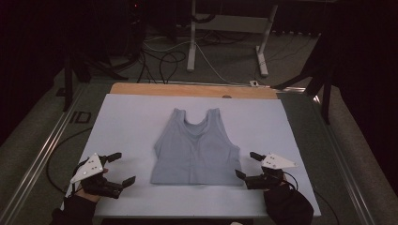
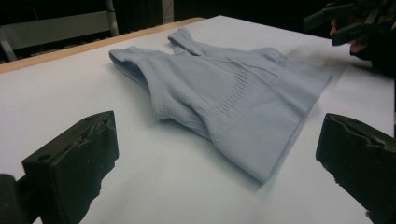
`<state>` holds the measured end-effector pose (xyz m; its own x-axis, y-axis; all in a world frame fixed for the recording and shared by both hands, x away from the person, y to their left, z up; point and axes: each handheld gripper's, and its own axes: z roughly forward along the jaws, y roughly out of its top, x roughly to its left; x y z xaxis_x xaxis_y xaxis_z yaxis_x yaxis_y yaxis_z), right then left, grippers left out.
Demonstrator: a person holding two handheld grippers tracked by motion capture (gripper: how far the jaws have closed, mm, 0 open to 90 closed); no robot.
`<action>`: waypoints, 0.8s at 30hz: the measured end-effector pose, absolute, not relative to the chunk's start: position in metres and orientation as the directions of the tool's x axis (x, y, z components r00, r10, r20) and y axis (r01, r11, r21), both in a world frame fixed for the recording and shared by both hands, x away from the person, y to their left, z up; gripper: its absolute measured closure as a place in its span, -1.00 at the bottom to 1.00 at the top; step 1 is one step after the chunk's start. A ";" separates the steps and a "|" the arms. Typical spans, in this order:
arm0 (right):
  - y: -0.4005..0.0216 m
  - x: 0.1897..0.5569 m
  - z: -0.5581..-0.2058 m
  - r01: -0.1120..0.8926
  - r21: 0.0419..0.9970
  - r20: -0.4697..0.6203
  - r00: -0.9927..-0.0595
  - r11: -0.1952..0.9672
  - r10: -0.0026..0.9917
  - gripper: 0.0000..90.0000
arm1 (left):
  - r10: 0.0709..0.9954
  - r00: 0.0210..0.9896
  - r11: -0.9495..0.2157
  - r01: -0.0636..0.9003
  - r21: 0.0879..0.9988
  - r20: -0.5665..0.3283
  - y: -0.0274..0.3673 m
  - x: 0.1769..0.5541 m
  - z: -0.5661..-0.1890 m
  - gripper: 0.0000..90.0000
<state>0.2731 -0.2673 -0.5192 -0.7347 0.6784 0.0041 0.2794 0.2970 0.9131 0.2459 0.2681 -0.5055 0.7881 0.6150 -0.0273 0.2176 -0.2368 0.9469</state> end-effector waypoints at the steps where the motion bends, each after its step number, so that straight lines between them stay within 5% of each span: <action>1: -0.267 0.273 -0.519 0.285 0.912 0.012 -0.737 0.294 0.676 -0.81 | 0.614 0.789 -0.245 0.215 0.945 -0.020 0.268 0.246 -0.506 -1.00; 24: -0.262 0.276 -0.521 0.290 0.895 -0.007 -0.751 0.339 0.660 -0.81 | 0.592 0.806 -0.273 0.228 0.935 -0.024 0.263 0.246 -0.506 -1.00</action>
